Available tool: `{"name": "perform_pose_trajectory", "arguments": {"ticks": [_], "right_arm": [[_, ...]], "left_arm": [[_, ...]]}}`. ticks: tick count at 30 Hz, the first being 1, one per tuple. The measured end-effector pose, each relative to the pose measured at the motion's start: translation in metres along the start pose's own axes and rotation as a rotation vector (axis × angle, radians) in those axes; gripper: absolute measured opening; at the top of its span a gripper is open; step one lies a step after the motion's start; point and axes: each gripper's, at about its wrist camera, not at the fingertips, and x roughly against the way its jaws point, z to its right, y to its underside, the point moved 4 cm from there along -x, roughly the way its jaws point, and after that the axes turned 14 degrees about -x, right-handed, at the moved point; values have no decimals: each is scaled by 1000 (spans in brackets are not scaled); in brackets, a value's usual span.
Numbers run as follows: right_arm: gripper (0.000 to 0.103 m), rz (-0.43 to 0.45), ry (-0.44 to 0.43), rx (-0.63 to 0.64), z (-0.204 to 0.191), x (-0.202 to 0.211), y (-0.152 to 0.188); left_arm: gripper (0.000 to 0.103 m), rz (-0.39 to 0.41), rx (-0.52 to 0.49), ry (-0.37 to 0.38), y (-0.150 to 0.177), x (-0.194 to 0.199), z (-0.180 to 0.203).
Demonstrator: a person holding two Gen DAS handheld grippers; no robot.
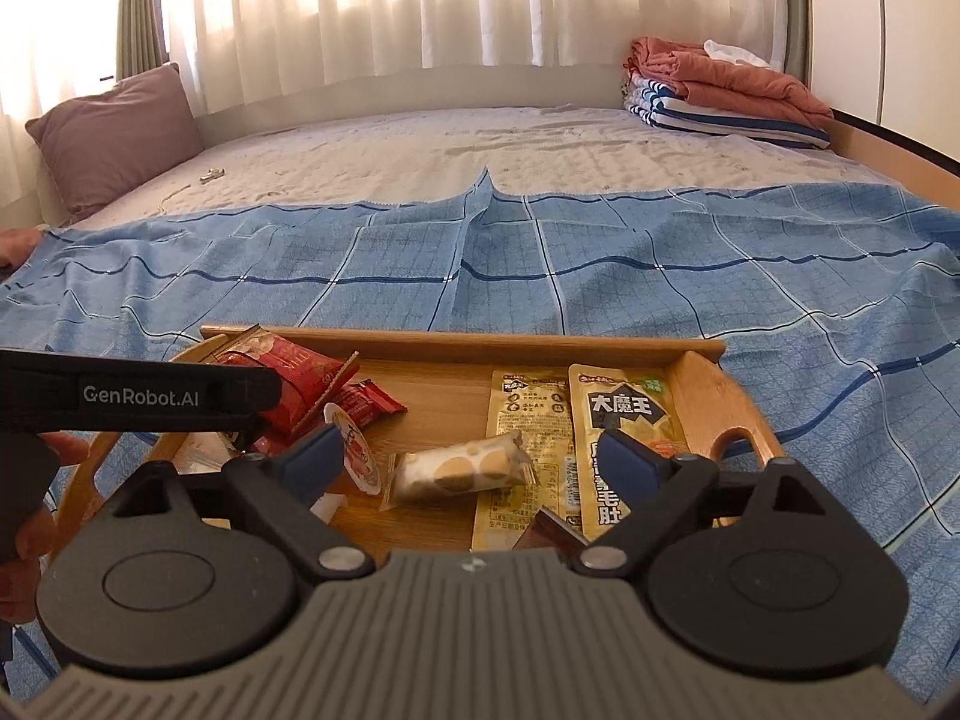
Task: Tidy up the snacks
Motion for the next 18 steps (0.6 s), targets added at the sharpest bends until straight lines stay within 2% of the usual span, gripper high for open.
{"name": "perform_pose_trajectory", "arguments": {"ticks": [2,11,18], "right_arm": [[103,18,-1,-4,2,10,0],[103,48,11,-36,14,55,9],[103,65,4,-33,17,94,27]], "left_arm": [[101,4,-1,-9,1,11,-2],[102,13,22,-24,20,62,0],[102,24,-22,-29,48,105,13]]}}
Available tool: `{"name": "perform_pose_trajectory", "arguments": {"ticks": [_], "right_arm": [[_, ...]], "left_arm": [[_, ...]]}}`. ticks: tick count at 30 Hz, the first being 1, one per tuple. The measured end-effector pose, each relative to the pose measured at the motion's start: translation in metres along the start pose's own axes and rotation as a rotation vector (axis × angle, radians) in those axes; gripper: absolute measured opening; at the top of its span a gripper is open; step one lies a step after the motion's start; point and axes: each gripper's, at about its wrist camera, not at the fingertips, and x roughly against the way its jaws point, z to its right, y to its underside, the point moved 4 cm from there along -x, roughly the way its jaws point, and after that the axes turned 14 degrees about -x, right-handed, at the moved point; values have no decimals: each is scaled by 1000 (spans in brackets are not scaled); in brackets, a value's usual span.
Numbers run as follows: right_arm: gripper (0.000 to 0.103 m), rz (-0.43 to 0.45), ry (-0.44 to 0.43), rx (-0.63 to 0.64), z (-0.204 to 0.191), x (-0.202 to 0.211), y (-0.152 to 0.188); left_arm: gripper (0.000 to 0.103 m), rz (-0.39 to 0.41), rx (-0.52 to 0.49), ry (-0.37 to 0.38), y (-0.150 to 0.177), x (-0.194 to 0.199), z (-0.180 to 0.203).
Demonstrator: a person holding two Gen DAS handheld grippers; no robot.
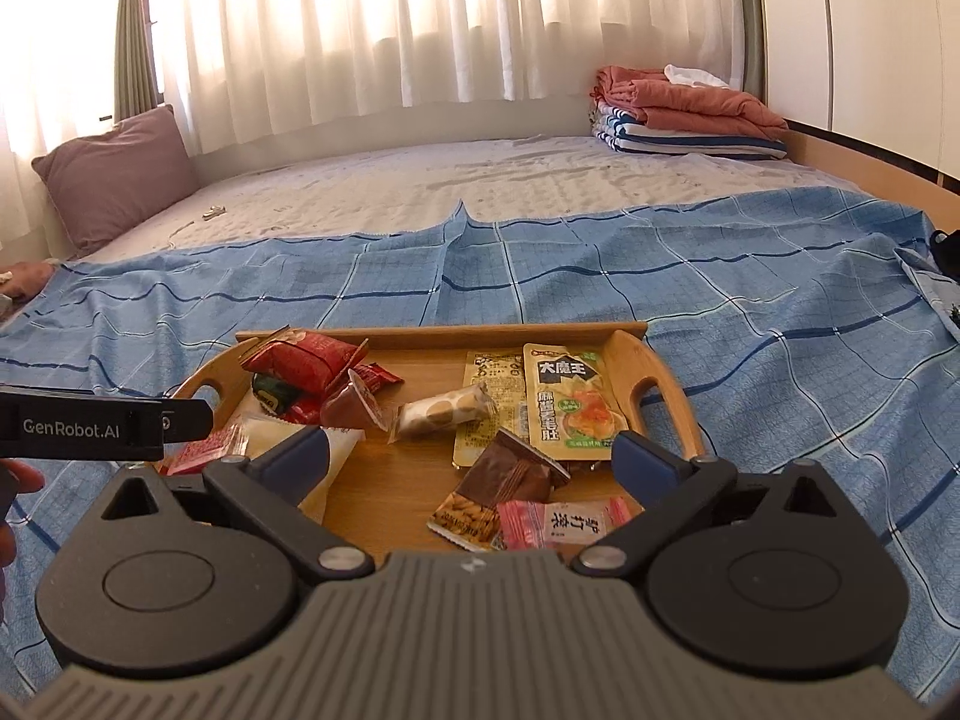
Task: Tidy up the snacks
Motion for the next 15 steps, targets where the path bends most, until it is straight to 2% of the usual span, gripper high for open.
{"name": "perform_pose_trajectory", "arguments": {"ticks": [11,15], "right_arm": [[103,38,-19,-3,2,57,24],[103,53,-20,-1,3,74,36]], "left_arm": [[102,27,15,28,40,71,9],[102,48,17,8,54,88,12]]}}
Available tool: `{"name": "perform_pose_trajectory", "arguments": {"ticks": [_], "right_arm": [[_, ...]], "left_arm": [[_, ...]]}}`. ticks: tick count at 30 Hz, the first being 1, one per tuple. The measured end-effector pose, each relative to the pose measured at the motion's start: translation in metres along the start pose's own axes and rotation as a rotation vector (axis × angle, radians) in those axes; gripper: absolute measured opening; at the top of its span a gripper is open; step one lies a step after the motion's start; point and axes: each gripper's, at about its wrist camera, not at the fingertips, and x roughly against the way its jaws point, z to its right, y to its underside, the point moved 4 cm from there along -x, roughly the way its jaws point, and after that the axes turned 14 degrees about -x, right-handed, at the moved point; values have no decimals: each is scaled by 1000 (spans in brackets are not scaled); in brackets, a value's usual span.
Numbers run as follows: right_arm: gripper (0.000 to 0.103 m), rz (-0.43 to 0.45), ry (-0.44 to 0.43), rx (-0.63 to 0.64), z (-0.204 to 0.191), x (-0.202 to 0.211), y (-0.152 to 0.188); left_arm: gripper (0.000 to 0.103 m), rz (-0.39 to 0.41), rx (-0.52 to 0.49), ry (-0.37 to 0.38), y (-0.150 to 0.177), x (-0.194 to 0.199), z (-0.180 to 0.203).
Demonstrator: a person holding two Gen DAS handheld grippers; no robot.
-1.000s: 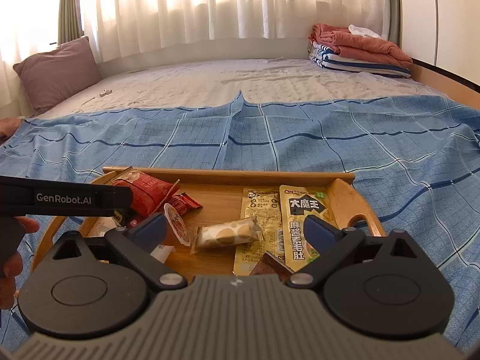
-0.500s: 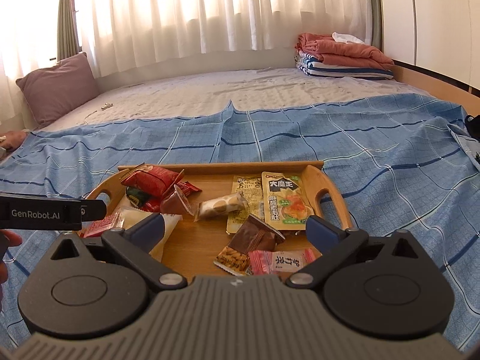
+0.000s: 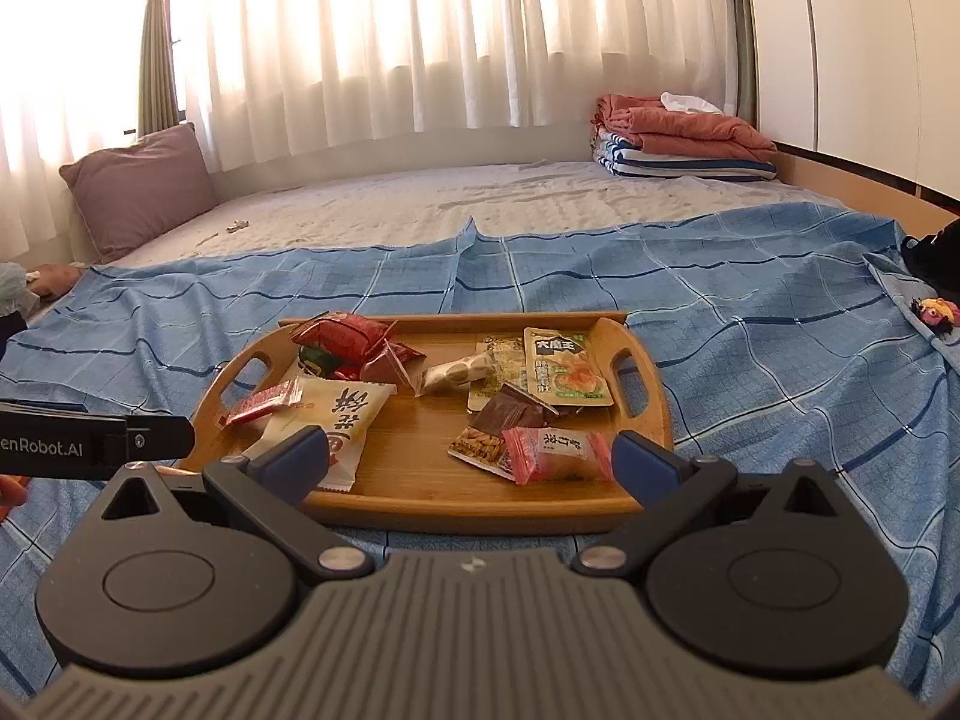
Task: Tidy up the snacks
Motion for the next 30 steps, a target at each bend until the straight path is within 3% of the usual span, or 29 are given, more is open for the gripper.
{"name": "perform_pose_trajectory", "arguments": {"ticks": [10,25,30], "right_arm": [[103,14,27,20,7,14,39],[103,-86,84,44,17,-18,91],[103,-116,94,25,22,-24,95]], "left_arm": [[102,-12,39,-23,43,5,5],[102,-101,22,-64,95,-34,16],[103,-76,-16,-89,100,-37,20]]}}
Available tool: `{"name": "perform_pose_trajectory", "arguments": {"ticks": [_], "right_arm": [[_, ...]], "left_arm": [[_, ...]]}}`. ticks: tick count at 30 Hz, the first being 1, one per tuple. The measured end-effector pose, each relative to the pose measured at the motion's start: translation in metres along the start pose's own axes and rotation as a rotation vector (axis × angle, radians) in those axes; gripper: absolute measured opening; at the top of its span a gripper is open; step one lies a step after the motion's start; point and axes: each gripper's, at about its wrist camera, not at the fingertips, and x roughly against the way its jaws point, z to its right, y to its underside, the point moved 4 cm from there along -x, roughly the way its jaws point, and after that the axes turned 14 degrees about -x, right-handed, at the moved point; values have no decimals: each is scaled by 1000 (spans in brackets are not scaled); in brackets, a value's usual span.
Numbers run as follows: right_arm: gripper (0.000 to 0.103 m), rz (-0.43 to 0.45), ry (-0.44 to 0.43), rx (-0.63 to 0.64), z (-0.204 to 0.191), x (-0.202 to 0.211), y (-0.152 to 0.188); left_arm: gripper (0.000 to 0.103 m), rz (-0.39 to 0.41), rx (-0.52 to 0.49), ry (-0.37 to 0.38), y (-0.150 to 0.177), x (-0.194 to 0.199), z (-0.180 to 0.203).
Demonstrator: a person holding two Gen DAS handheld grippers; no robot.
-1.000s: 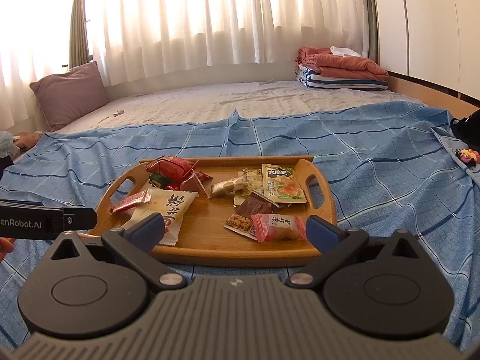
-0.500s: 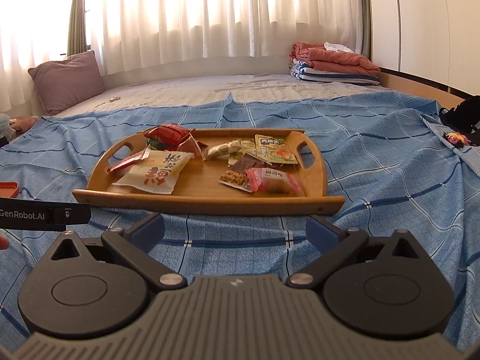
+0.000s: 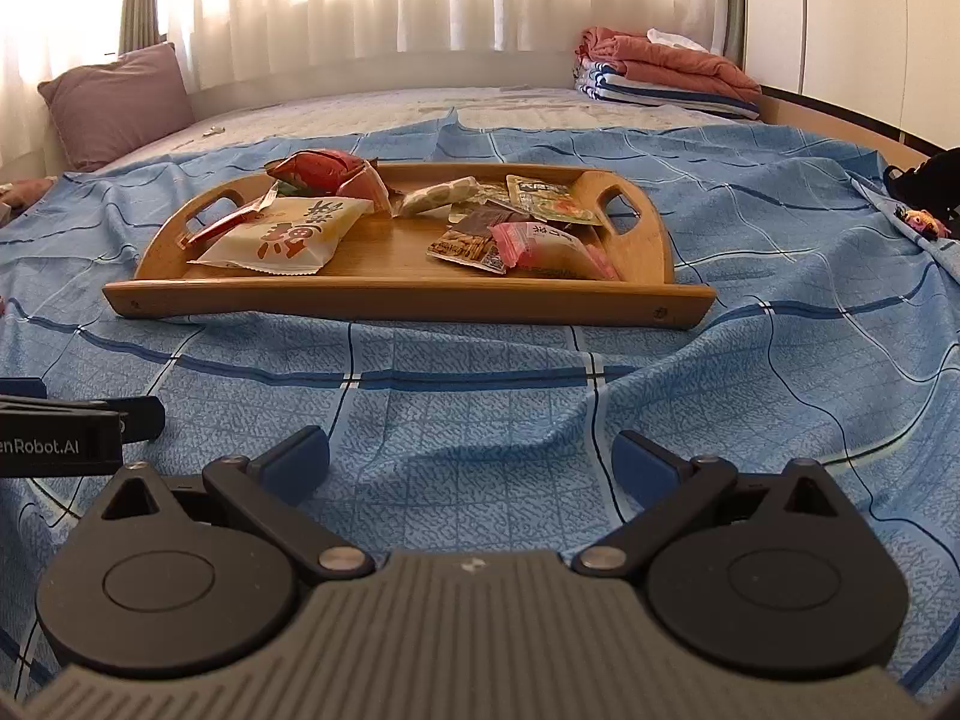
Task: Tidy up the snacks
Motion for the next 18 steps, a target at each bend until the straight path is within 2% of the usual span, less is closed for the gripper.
{"name": "perform_pose_trajectory", "arguments": {"ticks": [18], "right_arm": [[103,46,0,14,1,-1,9]], "left_arm": [[103,25,27,2,5,-2,-1]]}}
